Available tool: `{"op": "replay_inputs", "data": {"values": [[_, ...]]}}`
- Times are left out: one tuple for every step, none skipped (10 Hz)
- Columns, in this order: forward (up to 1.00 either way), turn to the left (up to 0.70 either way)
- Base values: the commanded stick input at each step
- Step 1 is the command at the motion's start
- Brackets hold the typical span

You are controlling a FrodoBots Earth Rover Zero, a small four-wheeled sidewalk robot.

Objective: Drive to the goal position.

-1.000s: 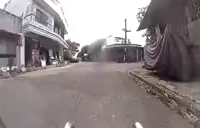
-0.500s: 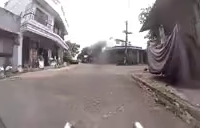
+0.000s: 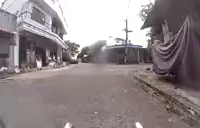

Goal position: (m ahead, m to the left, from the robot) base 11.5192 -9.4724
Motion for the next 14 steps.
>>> {"op": "replay_inputs", "data": {"values": [[0.7, 0.0], [0.7, 0.0], [0.7, 0.0], [0.7, 0.0], [0.7, 0.0], [0.7, 0.0], [0.7, 0.0], [0.7, 0.0], [0.7, 0.0], [0.7, 0.0], [0.7, 0.0], [0.7, -0.01], [0.7, -0.11], [0.7, -0.12]]}}
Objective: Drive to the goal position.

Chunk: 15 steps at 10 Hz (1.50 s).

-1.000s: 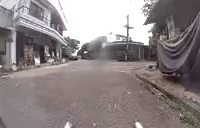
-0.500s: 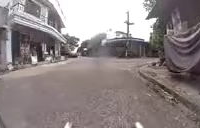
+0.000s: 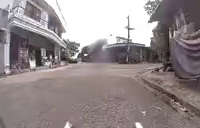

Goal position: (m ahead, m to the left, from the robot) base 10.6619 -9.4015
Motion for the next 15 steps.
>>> {"op": "replay_inputs", "data": {"values": [[0.7, -0.07], [0.7, 0.0], [0.7, 0.0], [0.7, 0.0], [0.7, -0.01], [0.7, -0.04], [0.7, -0.07], [0.7, -0.07], [0.7, -0.09], [0.7, -0.13], [0.7, -0.13], [0.7, -0.13], [0.7, -0.13], [0.7, -0.13], [0.7, -0.13]]}}
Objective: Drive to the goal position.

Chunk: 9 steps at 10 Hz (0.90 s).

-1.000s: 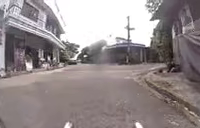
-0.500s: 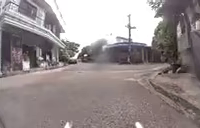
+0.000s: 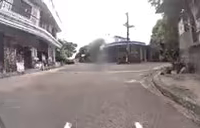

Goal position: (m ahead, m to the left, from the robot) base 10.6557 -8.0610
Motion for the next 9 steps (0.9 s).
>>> {"op": "replay_inputs", "data": {"values": [[0.7, -0.13], [0.7, -0.13], [0.7, -0.13], [0.7, -0.13], [0.7, -0.13], [0.7, 0.0], [0.7, 0.0], [0.7, 0.0], [0.7, 0.0]]}}
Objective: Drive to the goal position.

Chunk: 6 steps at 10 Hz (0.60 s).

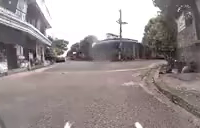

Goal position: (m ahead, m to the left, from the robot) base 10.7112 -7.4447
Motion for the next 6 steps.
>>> {"op": "replay_inputs", "data": {"values": [[0.7, 0.0], [0.7, 0.0], [0.7, 0.0], [0.7, 0.0], [0.7, 0.0], [0.7, -0.02]]}}
